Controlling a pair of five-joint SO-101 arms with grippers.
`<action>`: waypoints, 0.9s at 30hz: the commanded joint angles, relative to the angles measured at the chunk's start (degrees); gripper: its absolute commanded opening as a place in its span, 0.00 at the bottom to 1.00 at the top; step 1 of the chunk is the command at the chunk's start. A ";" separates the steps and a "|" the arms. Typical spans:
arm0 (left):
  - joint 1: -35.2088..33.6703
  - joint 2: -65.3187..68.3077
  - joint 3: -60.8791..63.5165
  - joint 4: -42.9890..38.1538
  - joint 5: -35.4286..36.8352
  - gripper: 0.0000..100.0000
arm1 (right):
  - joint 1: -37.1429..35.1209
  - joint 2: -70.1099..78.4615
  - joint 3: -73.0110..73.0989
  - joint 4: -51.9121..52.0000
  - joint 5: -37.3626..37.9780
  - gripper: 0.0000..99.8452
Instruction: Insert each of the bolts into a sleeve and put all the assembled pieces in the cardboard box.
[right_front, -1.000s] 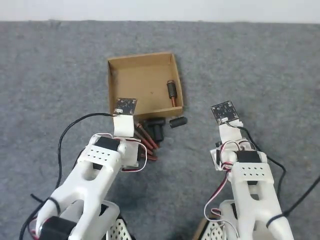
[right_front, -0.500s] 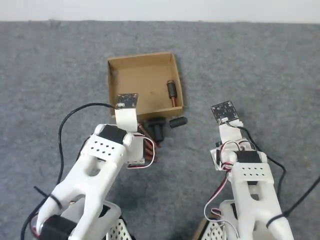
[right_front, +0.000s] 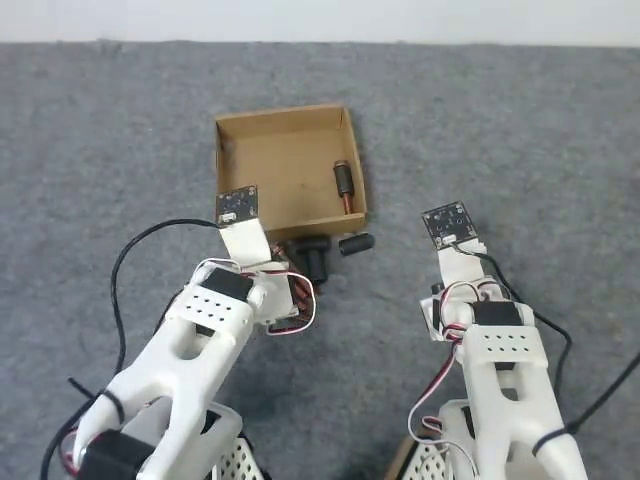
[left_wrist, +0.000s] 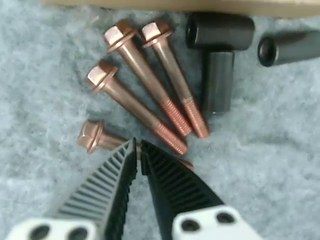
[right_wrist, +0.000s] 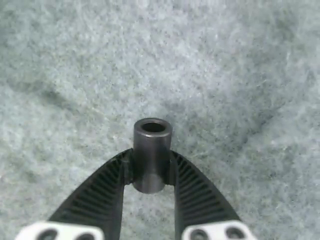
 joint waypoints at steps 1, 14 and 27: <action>-2.73 0.26 -0.48 -1.32 3.43 0.09 | 0.57 -2.07 -0.44 -0.48 0.09 0.01; -5.89 0.35 2.42 -1.14 3.25 0.14 | 0.57 -2.07 -0.35 -0.40 0.09 0.01; -5.45 -0.18 2.42 -0.97 -6.86 0.03 | 0.40 -2.07 -0.35 -0.48 0.09 0.01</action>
